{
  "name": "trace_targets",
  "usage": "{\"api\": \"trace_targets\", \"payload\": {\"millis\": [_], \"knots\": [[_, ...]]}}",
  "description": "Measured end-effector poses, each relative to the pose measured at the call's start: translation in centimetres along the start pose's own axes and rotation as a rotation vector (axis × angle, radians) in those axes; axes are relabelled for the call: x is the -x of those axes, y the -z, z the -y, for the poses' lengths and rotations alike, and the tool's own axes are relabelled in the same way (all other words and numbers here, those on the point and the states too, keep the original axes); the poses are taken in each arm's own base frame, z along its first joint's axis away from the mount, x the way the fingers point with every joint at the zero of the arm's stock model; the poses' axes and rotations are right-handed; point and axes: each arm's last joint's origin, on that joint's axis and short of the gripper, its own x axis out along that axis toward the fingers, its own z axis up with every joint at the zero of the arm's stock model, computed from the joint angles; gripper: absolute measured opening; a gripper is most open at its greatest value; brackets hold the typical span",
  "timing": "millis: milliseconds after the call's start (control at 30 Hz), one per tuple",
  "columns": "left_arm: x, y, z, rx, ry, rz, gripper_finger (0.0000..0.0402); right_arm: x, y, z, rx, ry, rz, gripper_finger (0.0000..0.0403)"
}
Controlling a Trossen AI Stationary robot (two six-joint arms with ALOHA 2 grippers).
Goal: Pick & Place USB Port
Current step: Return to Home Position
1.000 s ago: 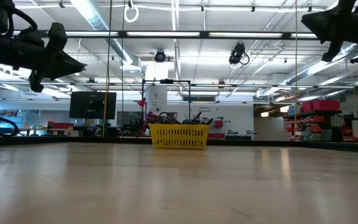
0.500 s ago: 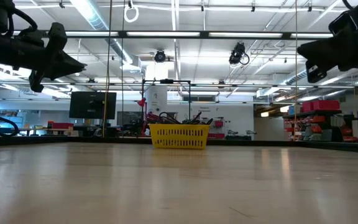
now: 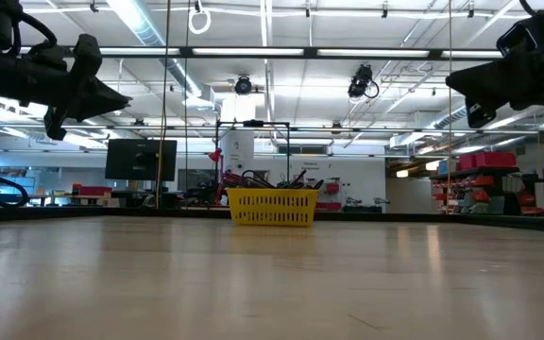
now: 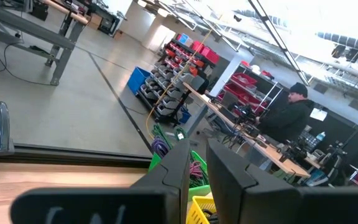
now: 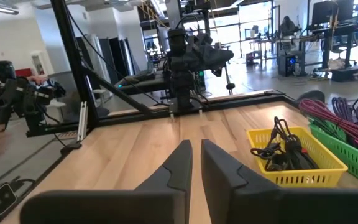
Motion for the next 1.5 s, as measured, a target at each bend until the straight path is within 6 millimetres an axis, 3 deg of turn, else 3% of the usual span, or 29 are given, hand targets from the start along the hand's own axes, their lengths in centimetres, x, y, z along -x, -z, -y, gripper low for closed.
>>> {"api": "trace_targets", "payload": {"millis": [200, 400, 500, 567, 1500], "knots": [[0.0, 0.0, 0.2, 0.033, 0.061, -0.030, 0.0057, 0.0, 0.0, 0.0, 0.000, 0.000, 0.001, 0.0039], [0.9, 1.6, 1.5, -0.229, 0.659, -0.353, 0.0057, 0.0, 0.0, 0.0, 0.000, 0.000, 0.001, 0.0039], [1.5, 1.8, 2.0, -0.337, 0.915, -0.383, 0.0057, 0.0, 0.0, 0.0, 0.000, 0.000, 0.001, 0.0039], [1.7, 1.8, 2.1, -0.396, 0.988, -0.373, 0.0057, 0.0, 0.0, 0.0, 0.000, 0.000, 0.001, 0.0039], [1.6, 1.7, 2.1, -0.363, 0.935, -0.358, 0.0057, 0.0, 0.0, 0.0, 0.001, 0.000, 0.001, 0.0039]]}}
